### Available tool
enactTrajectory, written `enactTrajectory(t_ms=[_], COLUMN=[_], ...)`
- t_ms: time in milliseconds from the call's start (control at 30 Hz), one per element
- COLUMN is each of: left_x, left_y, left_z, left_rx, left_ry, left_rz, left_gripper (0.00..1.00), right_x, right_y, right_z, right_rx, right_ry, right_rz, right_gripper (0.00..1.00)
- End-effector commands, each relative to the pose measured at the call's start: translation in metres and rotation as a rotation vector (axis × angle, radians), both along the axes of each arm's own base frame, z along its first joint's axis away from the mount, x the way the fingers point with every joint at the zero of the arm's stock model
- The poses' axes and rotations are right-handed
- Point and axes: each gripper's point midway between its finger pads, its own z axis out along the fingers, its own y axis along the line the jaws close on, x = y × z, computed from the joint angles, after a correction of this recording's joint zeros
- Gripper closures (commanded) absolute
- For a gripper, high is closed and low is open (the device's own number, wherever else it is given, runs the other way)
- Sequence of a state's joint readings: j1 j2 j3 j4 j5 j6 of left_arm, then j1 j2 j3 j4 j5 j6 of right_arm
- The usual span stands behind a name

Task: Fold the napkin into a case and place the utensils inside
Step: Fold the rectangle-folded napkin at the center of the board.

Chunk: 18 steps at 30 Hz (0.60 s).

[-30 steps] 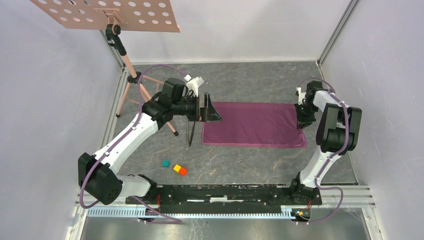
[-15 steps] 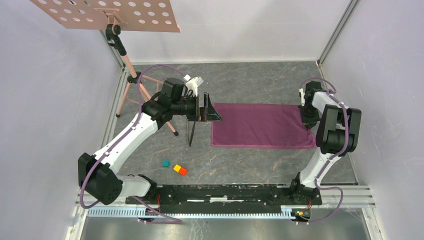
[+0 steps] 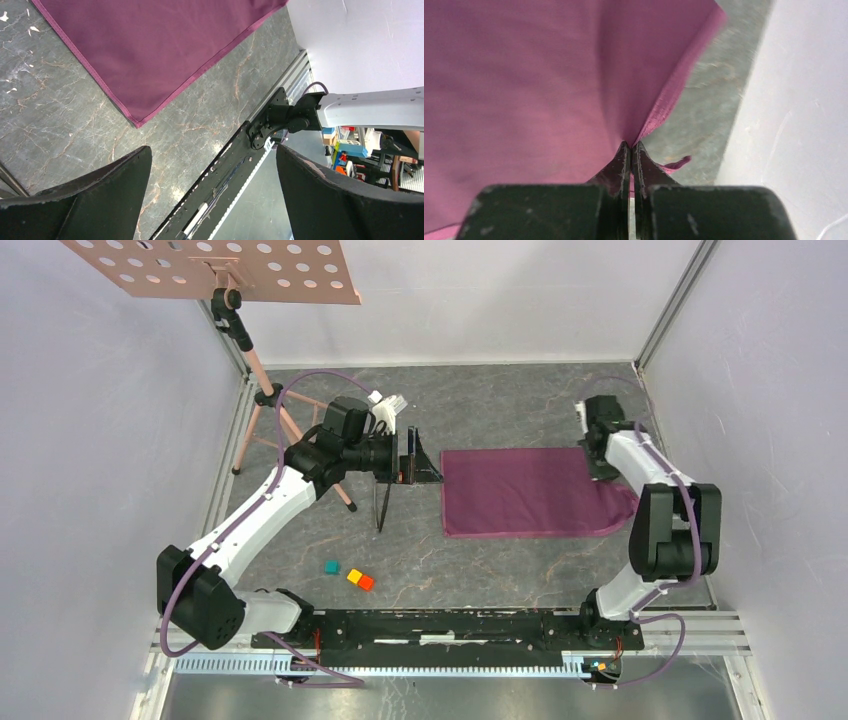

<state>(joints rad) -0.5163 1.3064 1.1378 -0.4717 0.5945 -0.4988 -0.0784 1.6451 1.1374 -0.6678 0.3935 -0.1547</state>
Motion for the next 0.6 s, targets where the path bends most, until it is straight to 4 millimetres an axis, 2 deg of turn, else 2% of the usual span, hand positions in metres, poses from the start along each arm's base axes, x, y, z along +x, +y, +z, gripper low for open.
enactTrajectory(t_ms=[0, 200, 300, 433, 567], left_x=[-0.001, 0.001, 0.002, 0.003, 0.004], left_y=[-0.002, 0.001, 0.001, 0.002, 0.003], left_z=[0.011, 0.011, 0.009, 0.008, 0.007], left_rx=[-0.034, -0.026, -0.019, -0.010, -0.006], left_ry=[-0.055, -0.064, -0.066, -0.066, -0.065], left_rz=[-0.035, -0.024, -0.020, -0.016, -0.013], left_gripper=[0.00, 0.00, 0.00, 0.00, 0.00], right_x=[0.008, 0.011, 0.010, 0.012, 0.011], right_y=[0.072, 0.171, 0.213, 0.260, 0.294], right_z=[0.004, 0.005, 0.004, 0.007, 0.005], right_rx=[0.101, 0.253, 0.300, 0.373, 0.444], right_ry=[-0.044, -0.059, -0.045, -0.052, -0.039], right_rz=[0.170, 0.337, 0.396, 0.448, 0.473], right_gripper=[1.00, 1.00, 1.00, 1.00, 1.00])
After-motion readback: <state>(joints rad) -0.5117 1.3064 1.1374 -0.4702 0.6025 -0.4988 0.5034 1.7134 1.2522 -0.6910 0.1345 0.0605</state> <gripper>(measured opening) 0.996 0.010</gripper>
